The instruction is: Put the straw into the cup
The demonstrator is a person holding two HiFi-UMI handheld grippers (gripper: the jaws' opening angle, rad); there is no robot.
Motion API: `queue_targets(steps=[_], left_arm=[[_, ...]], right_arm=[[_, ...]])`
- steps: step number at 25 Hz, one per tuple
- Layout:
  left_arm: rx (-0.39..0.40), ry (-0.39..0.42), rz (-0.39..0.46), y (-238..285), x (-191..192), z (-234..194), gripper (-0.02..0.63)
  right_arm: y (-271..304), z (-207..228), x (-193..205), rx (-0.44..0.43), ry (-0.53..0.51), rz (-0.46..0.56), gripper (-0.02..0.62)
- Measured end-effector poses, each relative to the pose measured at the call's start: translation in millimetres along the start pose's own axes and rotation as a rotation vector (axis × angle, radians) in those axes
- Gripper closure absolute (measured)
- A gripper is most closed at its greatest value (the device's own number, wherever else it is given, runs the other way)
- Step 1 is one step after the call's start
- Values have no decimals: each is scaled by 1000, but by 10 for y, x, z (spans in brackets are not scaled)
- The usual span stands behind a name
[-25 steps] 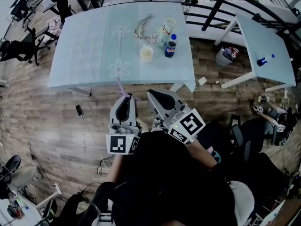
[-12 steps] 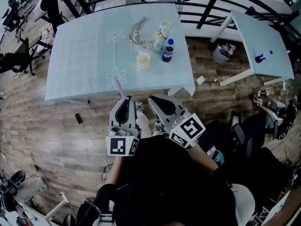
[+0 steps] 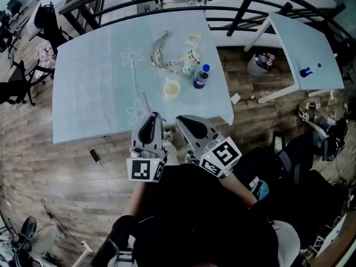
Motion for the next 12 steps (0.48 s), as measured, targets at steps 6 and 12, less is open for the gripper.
queue_targets(steps=[6,12], left_arm=[[95,6,-20,534,5,-316,577],[174,19,-64,950,177,-574,577]], right_arm=[[317,305,-176,96,-13,21,586],[474,540,-239,211,-7,38,586]])
Point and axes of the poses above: the fingertips, and each gripper's own axes: y forward along the fingers, z to its right, x out of its underside, the point moved 2 cm from there along -y, backward along the fingers
